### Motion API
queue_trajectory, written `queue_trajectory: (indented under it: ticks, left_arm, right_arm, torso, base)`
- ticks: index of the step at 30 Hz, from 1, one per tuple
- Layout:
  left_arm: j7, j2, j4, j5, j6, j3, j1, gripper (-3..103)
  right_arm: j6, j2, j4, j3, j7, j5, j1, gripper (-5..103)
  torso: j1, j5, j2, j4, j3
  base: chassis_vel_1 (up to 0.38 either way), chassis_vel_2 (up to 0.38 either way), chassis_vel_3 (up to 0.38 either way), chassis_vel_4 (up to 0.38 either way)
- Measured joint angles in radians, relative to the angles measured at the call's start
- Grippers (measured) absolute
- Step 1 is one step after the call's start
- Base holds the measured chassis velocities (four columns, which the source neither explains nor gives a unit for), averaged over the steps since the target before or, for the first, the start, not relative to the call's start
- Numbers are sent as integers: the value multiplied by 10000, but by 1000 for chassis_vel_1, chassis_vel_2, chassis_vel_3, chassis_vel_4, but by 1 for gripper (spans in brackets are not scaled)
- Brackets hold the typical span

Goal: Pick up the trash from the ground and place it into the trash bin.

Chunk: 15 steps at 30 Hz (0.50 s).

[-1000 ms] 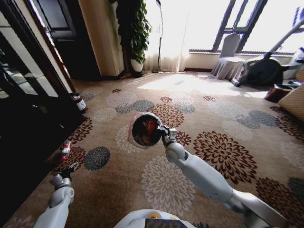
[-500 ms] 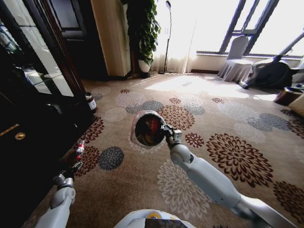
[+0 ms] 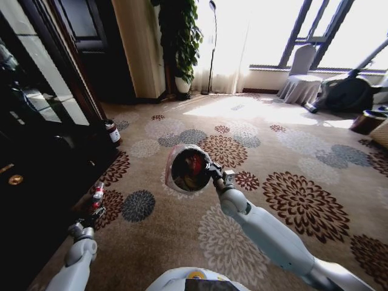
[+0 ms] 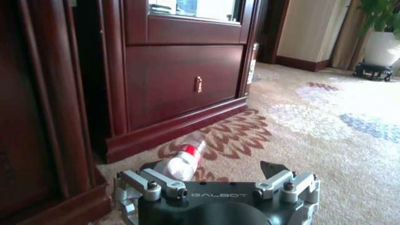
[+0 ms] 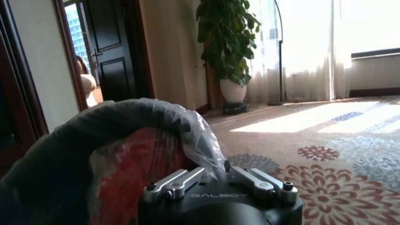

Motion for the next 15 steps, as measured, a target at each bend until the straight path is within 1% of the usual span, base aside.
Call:
queue_trajectory:
  ticks: [4, 9, 12, 15]
  left_arm:
    - [-5, -28, -52, 8, 5, -2, 35, 100]
    - [-1, -64, -62, 32, 5, -4, 69, 100]
    - [5, -64, -66, 33, 3, -20, 89, 100]
    - [11, -64, -70, 34, -1, -27, 104, 100]
  right_arm:
    - [178, -99, 110, 89, -225, -125, -134, 0]
    - [176, -196, 216, 266, -258, -212, -297, 0]
    - [150, -241, 279, 324, -329, -264, -389, 0]
    - [141, -254, 312, 345, -370, -297, -438, 0]
  torso:
    - [0, 0, 0, -3, 0]
    - [4, 3, -1, -3, 7]
    - [4, 0, -1, -3, 8]
    - [2, -1, 0, -3, 0]
  base:
    - [-239, 236, 228, -260]
    - [-237, 227, 223, -209]
    - [-132, 100, 85, -103]
    - [-11, 62, -47, -59]
